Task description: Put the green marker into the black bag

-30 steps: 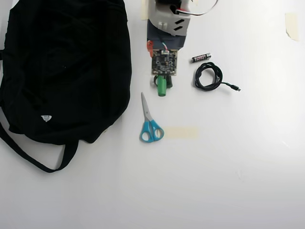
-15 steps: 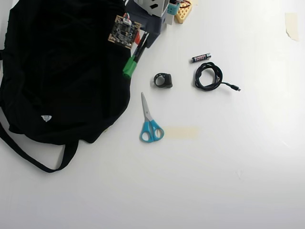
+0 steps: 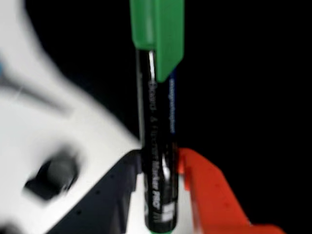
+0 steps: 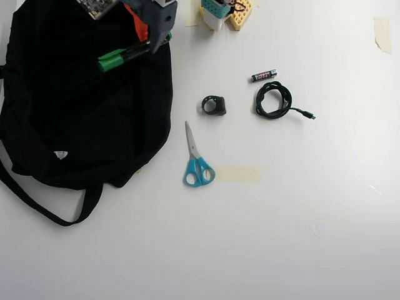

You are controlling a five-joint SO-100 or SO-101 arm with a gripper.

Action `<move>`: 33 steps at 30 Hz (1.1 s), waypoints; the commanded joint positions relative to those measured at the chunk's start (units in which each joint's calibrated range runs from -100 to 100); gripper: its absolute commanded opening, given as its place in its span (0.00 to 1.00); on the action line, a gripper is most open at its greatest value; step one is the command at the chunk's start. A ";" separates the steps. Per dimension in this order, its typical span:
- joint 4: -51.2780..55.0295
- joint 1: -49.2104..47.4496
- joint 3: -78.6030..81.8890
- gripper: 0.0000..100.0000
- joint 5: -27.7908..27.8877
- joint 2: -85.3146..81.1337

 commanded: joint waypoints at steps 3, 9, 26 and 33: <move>-7.18 9.94 3.47 0.02 -0.29 -0.78; -25.10 19.88 13.98 0.02 -1.87 -0.61; -34.40 18.01 6.17 0.19 -0.87 24.28; -17.69 7.84 6.26 0.19 -3.28 -1.78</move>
